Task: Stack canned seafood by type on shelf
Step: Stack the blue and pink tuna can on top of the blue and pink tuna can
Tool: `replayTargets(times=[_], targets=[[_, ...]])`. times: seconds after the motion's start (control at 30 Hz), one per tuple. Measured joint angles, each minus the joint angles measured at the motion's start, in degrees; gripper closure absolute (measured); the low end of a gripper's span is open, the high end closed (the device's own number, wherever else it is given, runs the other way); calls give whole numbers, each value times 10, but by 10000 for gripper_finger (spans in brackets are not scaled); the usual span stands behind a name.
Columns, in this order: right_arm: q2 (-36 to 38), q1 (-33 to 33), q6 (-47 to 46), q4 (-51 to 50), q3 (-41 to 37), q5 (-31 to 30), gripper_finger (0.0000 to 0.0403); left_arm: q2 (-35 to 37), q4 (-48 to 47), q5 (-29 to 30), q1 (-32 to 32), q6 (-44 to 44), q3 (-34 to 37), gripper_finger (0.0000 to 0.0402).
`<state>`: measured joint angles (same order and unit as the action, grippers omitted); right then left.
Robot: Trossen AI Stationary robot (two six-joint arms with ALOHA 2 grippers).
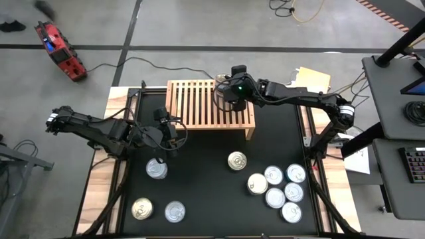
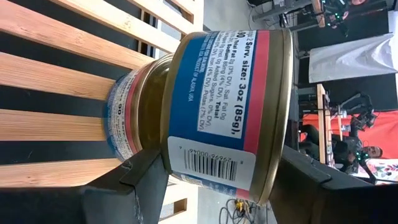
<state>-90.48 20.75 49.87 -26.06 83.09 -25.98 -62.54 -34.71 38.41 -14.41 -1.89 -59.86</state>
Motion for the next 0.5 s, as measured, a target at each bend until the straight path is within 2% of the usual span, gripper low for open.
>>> replayTargets(times=[0.5], targets=[[-1, 0, -5, -1, 0, 0, 162, 0, 0, 0, 0, 8, 0, 47]])
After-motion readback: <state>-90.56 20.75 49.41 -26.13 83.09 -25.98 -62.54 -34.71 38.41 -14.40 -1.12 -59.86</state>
